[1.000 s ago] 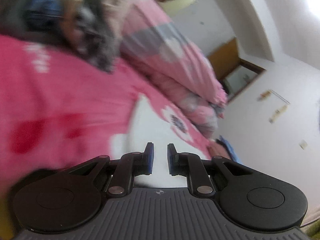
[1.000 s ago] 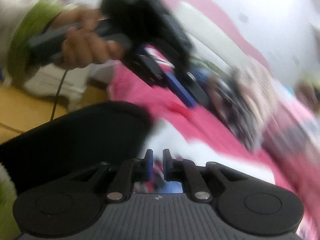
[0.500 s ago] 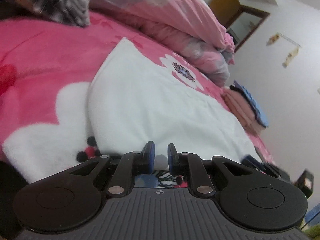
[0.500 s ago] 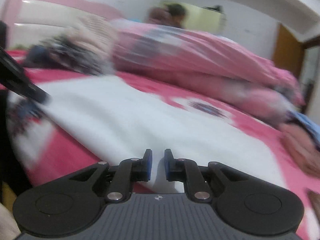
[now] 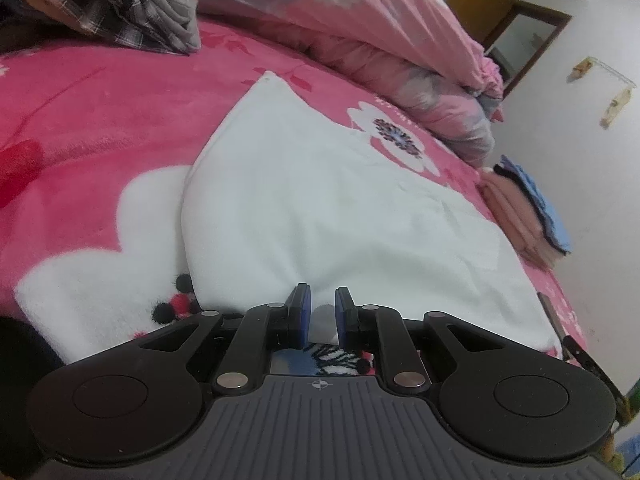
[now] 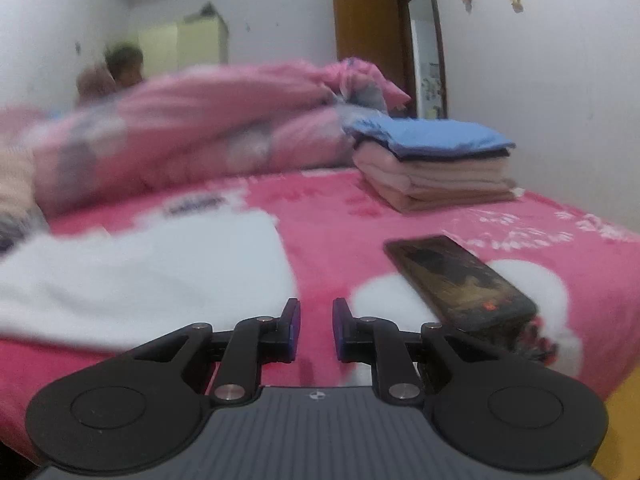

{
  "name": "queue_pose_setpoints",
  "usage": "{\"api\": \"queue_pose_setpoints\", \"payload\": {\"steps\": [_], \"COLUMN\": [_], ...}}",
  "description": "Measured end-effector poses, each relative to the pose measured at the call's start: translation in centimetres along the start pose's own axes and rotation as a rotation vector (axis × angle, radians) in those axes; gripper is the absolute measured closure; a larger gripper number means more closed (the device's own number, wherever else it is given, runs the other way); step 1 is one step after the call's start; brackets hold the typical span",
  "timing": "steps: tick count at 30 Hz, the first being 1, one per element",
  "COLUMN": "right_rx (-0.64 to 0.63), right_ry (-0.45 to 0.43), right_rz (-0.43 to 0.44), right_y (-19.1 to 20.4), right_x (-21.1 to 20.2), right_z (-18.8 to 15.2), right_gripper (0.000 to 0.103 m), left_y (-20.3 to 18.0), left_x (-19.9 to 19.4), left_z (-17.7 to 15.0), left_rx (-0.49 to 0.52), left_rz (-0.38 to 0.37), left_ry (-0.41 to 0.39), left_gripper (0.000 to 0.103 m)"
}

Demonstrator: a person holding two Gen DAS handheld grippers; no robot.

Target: Fold clothes

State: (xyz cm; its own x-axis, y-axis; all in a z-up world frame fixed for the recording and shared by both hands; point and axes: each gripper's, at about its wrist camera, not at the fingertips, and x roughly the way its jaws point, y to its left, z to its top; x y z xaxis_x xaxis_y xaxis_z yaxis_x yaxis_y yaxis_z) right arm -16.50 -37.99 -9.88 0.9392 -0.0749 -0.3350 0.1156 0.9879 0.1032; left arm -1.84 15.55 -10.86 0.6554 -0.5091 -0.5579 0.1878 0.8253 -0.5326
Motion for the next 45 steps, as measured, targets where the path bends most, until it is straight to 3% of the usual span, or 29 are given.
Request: {"api": "queue_pose_setpoints", "payload": {"steps": [4,6,7,9,14,19,22,23,26,28,33,36,41,44,45], "right_rx": [0.016,0.062,0.126,0.172,0.132,0.042,-0.045,-0.067,-0.03,-0.037,-0.055,-0.066,-0.081,-0.029,0.006], "right_ry": [0.013,0.074,0.074,0.062,0.018,0.01,0.047,0.061,0.083,0.098,0.134,0.156,0.222,0.259,0.266], "right_rz": [0.126,0.088,0.102,0.051,0.061,0.246,0.272,0.238,0.133,0.176,0.282,0.346,0.428,0.369,0.354], "right_y": [0.6,0.1,-0.9,-2.1,-1.8,2.3,4.2,3.9,1.5,2.7,5.7,7.5,9.8,7.3,5.7], "right_x": [1.1,2.1,2.0,1.4,1.4,4.7,6.6,7.0,7.1,7.6,8.9,9.7,11.8,13.9,14.5], "right_z": [-0.4,-1.1,-1.1,-0.7,0.6,1.8,1.6,1.4,1.2,1.7,2.9,3.6,4.4,4.9,5.2], "right_gripper": [0.086,0.085,0.086,0.085,0.085,0.086,0.087,0.087,0.087,0.087,0.087,0.087,0.088,0.089,0.096], "left_y": [-0.6,-0.9,-1.1,-1.4,-3.7,-6.7,-7.0,-6.4,-3.0,-1.1,-2.8,-6.1,-8.9,-5.7,-4.4], "left_x": [-0.1,-0.2,-0.2,-0.3,-0.7,1.5,4.1,4.3,2.8,1.2,0.4,4.0,11.3,11.2,11.1], "left_z": [0.5,0.7,0.8,1.0,1.9,2.4,2.0,1.9,2.4,2.9,4.2,4.6,4.7,7.0,7.9], "left_rx": [-0.004,-0.006,-0.007,-0.009,0.045,0.144,0.179,0.17,0.021,-0.061,0.018,0.133,0.344,0.208,0.161], "left_rz": [0.04,0.06,0.07,0.09,0.108,0.081,0.115,0.126,0.15,0.156,0.11,0.002,0.123,0.104,0.104], "left_ry": [0.009,0.014,0.016,0.021,-0.019,-0.041,-0.018,-0.025,-0.075,-0.119,-0.181,-0.099,0.058,0.041,0.035], "left_gripper": [0.089,0.089,0.089,0.089,0.083,0.083,0.083,0.083,0.083,0.083,0.083,0.083,0.082,0.082,0.082]}}
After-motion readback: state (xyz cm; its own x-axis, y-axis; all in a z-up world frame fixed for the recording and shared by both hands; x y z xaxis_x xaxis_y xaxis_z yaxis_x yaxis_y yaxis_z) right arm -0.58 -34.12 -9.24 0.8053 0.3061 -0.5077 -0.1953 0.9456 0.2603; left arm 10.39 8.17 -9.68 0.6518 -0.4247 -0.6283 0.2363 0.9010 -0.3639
